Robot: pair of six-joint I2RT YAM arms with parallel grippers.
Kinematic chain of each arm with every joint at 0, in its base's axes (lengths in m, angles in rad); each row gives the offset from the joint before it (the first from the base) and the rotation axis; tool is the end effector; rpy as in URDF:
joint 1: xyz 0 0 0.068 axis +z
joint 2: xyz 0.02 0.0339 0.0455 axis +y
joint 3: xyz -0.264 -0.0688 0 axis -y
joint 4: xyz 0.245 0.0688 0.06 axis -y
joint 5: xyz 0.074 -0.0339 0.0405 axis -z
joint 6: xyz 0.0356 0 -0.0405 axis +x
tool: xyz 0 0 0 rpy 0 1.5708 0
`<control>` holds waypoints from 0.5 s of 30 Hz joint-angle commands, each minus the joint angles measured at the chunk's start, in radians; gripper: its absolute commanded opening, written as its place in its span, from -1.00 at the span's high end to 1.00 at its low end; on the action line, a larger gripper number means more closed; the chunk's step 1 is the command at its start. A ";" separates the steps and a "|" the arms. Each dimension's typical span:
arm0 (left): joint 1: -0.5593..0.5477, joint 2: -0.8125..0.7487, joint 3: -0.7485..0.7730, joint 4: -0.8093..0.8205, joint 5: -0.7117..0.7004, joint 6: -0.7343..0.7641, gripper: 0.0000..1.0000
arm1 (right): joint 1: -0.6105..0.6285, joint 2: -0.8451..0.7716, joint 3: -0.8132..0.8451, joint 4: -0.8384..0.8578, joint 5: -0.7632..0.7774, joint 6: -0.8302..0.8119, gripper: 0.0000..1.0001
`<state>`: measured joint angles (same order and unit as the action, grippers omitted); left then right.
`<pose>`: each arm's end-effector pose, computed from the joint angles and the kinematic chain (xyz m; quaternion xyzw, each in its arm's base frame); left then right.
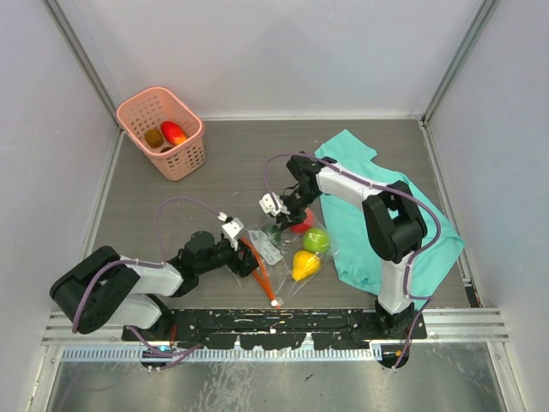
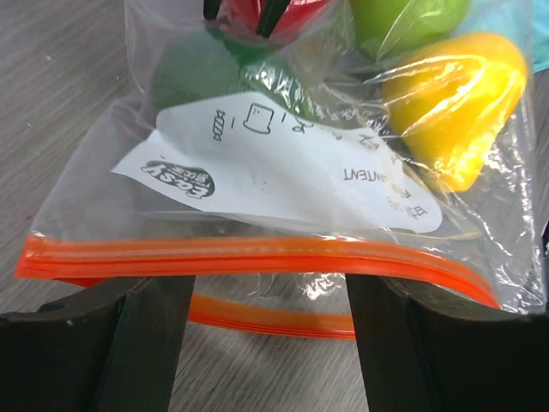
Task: Open the zip-top bag and remove the fake food
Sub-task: Pick up the fake fruit from the zipper food storage bag.
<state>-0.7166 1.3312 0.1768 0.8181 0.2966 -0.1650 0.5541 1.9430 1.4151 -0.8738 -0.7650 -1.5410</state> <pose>0.1540 -0.1480 0.1345 0.3019 0.7528 -0.3532 0.4663 0.3056 0.2181 0.1896 -0.8165 0.4346 0.2904 0.2452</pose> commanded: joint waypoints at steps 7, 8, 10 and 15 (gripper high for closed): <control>-0.048 0.126 0.019 0.224 -0.146 -0.033 -0.73 | 0.038 -0.054 -0.059 0.017 -0.051 0.093 0.34; -0.050 0.128 0.023 0.224 -0.151 -0.040 -0.82 | 0.038 -0.056 -0.066 0.025 -0.053 0.104 0.34; -0.050 0.129 0.032 0.224 -0.155 -0.056 -0.88 | 0.038 -0.055 -0.074 0.043 -0.066 0.126 0.35; -0.050 0.150 0.050 0.227 -0.158 -0.106 -0.91 | 0.047 -0.051 -0.076 0.074 -0.099 0.168 0.35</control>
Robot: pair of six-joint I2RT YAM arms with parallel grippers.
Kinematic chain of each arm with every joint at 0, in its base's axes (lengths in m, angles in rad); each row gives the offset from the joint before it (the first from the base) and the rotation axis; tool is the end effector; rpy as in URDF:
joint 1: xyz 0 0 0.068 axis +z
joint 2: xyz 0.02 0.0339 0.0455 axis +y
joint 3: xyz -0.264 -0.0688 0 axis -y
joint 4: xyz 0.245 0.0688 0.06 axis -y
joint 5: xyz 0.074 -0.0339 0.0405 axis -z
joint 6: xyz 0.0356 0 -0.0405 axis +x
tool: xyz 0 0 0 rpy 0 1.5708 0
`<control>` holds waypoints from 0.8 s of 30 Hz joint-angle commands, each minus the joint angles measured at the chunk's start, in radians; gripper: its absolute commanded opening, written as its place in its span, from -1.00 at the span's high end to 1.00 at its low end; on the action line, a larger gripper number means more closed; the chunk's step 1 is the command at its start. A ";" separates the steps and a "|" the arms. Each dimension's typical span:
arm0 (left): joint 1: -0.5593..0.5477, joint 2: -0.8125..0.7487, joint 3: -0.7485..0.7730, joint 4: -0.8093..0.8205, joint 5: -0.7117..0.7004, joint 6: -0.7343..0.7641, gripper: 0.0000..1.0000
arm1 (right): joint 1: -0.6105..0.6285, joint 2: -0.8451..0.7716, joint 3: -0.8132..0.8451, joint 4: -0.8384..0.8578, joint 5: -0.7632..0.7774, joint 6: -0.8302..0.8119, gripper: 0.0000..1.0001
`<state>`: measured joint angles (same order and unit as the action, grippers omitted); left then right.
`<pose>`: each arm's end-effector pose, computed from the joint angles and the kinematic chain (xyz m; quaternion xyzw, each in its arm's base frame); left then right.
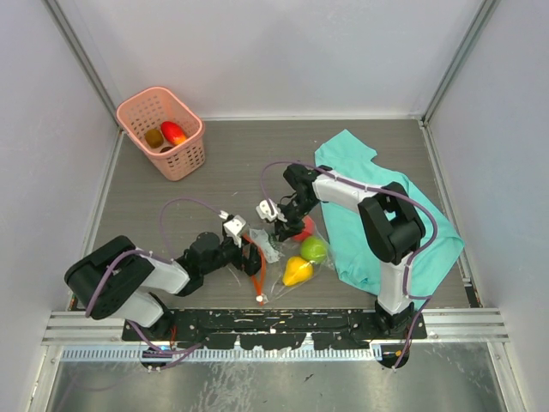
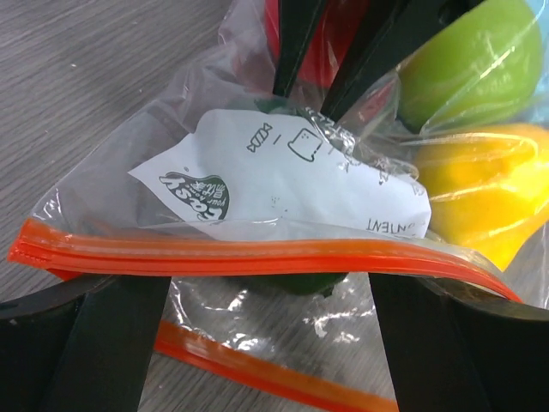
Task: Open the zip-top bag and remove the fake food
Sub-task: Pick up the fake fruit from the zipper food storage bag.
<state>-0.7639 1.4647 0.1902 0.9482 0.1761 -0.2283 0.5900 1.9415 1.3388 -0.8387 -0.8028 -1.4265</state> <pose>0.1576 -0.1596 0.1243 0.2636 0.7670 -0.3392 0.4766 0.2884 0.2239 0.1722 -0.7905 0.4686 0.3321 0.2127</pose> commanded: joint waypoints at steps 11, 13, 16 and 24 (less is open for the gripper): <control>-0.003 0.103 0.063 0.162 -0.039 -0.077 -0.76 | 0.037 -0.035 0.012 0.067 -0.092 0.121 0.45; -0.003 0.111 0.067 0.161 -0.044 -0.085 -0.64 | 0.040 -0.032 0.011 0.066 -0.096 0.122 0.48; -0.004 0.123 0.080 0.146 -0.046 -0.089 -0.51 | 0.043 -0.025 0.018 0.060 -0.103 0.123 0.54; -0.002 0.159 0.103 0.114 -0.044 -0.098 -0.15 | 0.048 -0.013 0.035 0.039 -0.116 0.126 0.67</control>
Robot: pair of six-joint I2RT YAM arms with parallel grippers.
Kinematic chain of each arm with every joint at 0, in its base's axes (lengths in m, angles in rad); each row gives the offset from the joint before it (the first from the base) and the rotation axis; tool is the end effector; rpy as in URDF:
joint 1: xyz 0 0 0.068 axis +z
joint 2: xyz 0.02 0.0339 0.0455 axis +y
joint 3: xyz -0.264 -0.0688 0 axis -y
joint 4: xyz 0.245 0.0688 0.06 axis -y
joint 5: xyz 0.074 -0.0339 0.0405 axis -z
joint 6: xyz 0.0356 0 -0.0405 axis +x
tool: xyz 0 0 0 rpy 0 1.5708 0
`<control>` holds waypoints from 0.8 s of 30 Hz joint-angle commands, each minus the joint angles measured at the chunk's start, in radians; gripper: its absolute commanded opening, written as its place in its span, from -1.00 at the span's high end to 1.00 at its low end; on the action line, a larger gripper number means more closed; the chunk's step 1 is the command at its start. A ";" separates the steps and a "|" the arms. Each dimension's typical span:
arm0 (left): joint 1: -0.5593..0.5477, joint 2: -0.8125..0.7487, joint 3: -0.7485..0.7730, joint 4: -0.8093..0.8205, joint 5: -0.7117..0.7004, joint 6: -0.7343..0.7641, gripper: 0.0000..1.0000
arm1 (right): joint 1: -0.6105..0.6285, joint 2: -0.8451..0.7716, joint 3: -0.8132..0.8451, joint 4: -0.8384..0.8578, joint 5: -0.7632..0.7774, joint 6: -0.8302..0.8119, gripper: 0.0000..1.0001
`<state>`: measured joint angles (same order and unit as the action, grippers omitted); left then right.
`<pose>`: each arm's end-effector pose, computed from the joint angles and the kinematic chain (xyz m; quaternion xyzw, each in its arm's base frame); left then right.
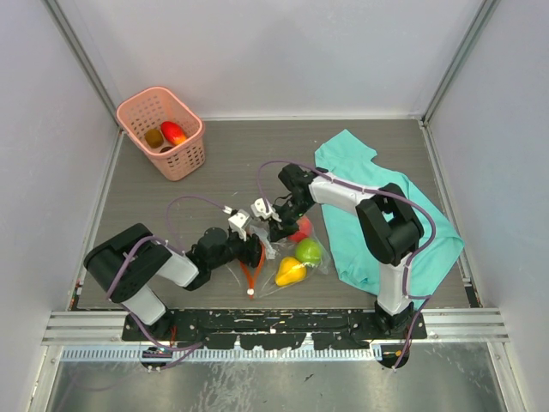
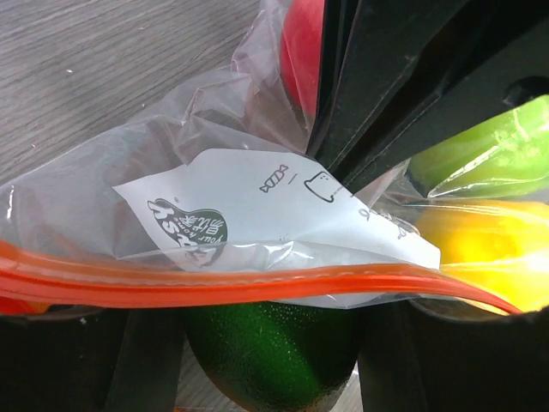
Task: Open the zip-top bag and remove the fake food
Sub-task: Pick up the fake fruit from the zipper food storage bag.
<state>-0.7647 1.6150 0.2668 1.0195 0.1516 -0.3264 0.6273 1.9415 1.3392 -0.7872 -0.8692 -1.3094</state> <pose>0.1750 -0.1753 0.1163 0.2193 0.7820 -0.3537 0.4640 0.2828 0.2386 0.1748 -0.7659 0.4805 0.3677 0.2176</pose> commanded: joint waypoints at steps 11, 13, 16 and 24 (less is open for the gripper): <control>-0.001 -0.132 0.014 -0.165 0.005 0.001 0.59 | -0.055 -0.041 0.040 0.003 0.011 0.031 0.70; -0.001 -0.180 0.017 -0.222 0.006 -0.011 0.63 | -0.066 -0.046 0.035 0.008 0.025 0.031 0.70; -0.001 -0.236 0.023 -0.316 0.009 -0.035 0.67 | -0.076 -0.054 0.029 0.020 0.043 0.031 0.70; 0.007 -0.429 0.049 -0.601 -0.029 -0.111 0.93 | -0.085 -0.075 0.025 0.024 0.055 0.031 0.69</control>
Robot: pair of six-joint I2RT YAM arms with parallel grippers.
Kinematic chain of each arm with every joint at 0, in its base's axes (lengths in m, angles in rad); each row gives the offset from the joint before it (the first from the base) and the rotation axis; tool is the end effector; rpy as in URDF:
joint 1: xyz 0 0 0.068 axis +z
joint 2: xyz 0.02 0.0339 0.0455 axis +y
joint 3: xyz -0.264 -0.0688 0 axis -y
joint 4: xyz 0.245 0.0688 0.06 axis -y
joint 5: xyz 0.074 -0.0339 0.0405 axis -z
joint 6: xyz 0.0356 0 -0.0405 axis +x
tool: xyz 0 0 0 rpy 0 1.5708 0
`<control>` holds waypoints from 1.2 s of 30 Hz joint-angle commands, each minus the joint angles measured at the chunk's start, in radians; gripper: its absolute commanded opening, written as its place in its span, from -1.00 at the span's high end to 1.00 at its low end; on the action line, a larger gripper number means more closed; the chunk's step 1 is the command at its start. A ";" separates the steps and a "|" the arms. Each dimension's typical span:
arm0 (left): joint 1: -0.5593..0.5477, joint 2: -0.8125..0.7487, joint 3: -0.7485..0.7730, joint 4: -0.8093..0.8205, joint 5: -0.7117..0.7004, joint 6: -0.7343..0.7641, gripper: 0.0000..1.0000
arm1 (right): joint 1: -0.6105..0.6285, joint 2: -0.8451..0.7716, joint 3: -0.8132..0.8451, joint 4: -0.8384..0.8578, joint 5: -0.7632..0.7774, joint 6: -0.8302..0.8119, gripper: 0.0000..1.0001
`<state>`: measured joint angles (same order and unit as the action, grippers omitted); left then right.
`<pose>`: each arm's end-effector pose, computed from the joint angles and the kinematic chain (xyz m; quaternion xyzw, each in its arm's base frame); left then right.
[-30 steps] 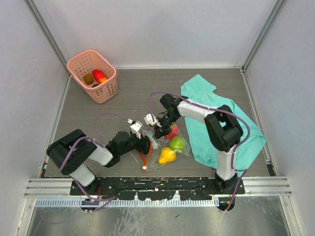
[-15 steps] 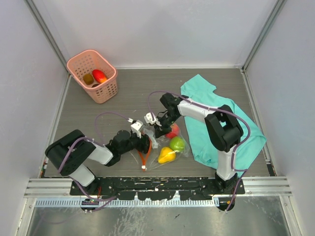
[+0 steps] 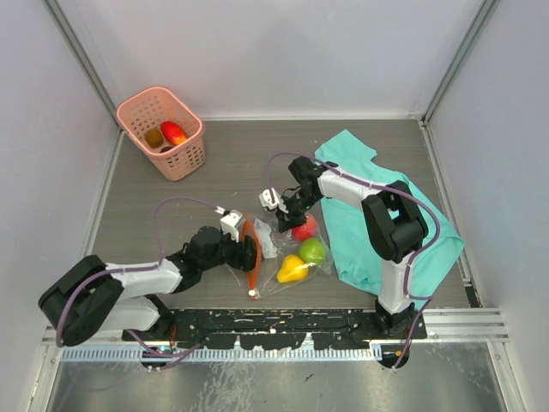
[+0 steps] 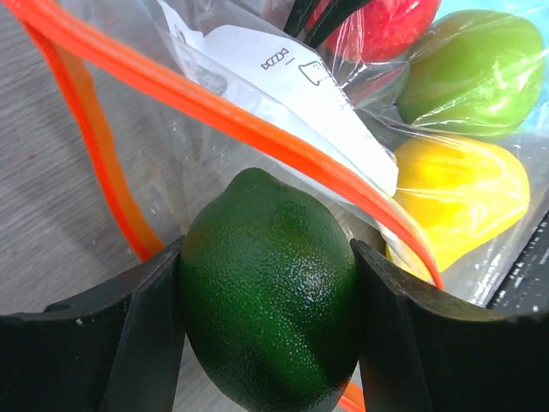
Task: Open the zip-top bag and remove the fake food
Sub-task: Pick up the fake fruit from the zipper food storage bag.
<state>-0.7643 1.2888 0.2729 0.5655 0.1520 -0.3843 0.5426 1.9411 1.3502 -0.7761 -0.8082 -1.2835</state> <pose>0.1586 -0.1595 0.1429 0.1991 0.8219 -0.3418 0.4099 0.3056 0.2143 0.1764 -0.7483 0.5275 0.3308 0.2288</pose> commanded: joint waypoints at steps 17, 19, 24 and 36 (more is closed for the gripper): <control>0.100 -0.435 0.157 -0.619 -0.135 -0.179 0.90 | -0.006 -0.134 0.033 -0.035 -0.046 -0.020 0.66; 0.112 -0.452 0.177 -0.642 -0.125 -0.179 0.91 | -0.006 -0.143 0.038 -0.045 -0.049 -0.022 0.65; 0.164 -0.479 0.236 -0.687 -0.082 -0.171 0.92 | -0.006 -0.179 0.043 -0.054 -0.052 -0.021 0.62; 0.356 -0.426 0.410 -0.702 -0.001 -0.126 0.92 | -0.006 -0.215 0.093 -0.095 -0.072 0.065 0.58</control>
<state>-0.4553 0.8413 0.5850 -0.1501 0.1074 -0.5484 0.5400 1.7779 1.3937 -0.8478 -0.8425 -1.2594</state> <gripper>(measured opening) 0.658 0.208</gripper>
